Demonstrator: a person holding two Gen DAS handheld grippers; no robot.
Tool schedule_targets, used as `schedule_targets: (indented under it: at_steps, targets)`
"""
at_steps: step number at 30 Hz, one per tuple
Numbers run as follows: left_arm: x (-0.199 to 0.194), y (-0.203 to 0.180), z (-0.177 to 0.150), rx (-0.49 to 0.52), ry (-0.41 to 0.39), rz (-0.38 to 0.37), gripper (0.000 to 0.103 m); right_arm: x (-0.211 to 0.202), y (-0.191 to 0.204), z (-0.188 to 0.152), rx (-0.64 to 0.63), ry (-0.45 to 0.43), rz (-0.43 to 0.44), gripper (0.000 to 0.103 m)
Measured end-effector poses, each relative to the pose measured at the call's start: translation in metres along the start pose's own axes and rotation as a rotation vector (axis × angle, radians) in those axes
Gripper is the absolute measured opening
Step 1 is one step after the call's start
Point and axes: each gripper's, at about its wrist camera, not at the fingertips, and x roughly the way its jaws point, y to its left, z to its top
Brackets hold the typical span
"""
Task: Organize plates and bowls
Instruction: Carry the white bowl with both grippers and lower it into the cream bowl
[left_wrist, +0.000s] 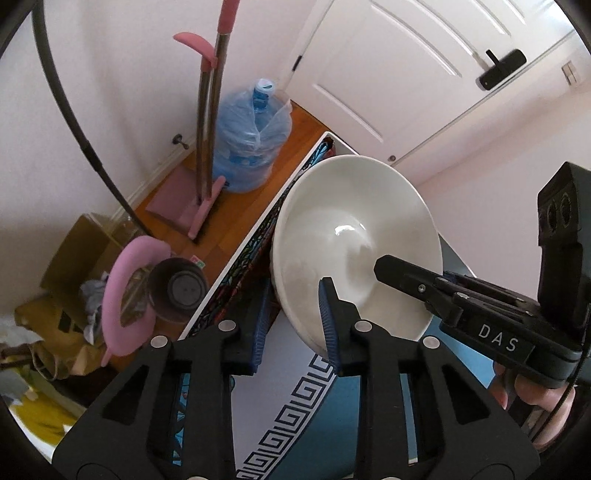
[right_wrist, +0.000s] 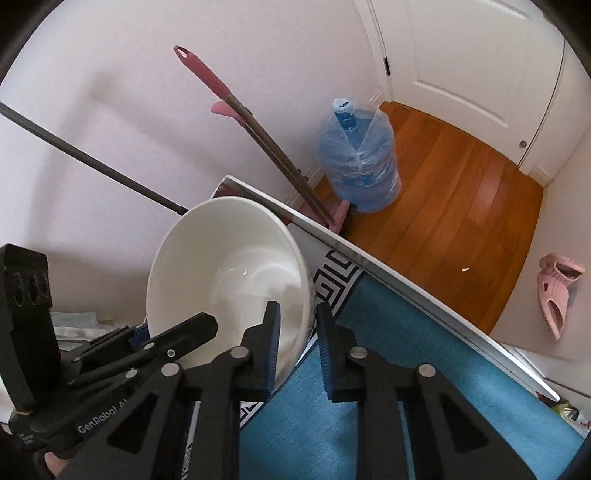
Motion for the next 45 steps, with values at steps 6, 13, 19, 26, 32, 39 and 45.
schedule_targets:
  at_steps: [6, 13, 19, 26, 32, 39, 45]
  targets:
    - [-0.009, -0.007, -0.004, 0.033, -0.004, 0.013, 0.023, -0.01, 0.003, -0.007, 0.011, -0.018, -0.008, 0.018]
    - [-0.044, -0.032, -0.015, 0.096, -0.045, 0.013, 0.023, -0.046, 0.008, -0.022, 0.022, -0.089, -0.012, 0.018]
    - [-0.093, -0.07, -0.044, 0.158, -0.103, -0.002, 0.023, -0.109, 0.011, -0.056, 0.024, -0.184, -0.017, 0.018]
    - [-0.149, -0.127, -0.111, 0.225, -0.163, -0.041, 0.023, -0.193, 0.004, -0.123, 0.029, -0.283, -0.044, 0.018]
    - [-0.175, -0.18, -0.187, 0.276, -0.163, -0.081, 0.023, -0.257, -0.012, -0.202, 0.049, -0.332, -0.099, 0.018]
    - [-0.177, -0.233, -0.266, 0.388, -0.091, -0.147, 0.023, -0.306, -0.043, -0.293, 0.133, -0.362, -0.175, 0.018]
    - [-0.158, -0.28, -0.319, 0.509, 0.005, -0.193, 0.023, -0.326, -0.078, -0.36, 0.269, -0.382, -0.241, 0.018]
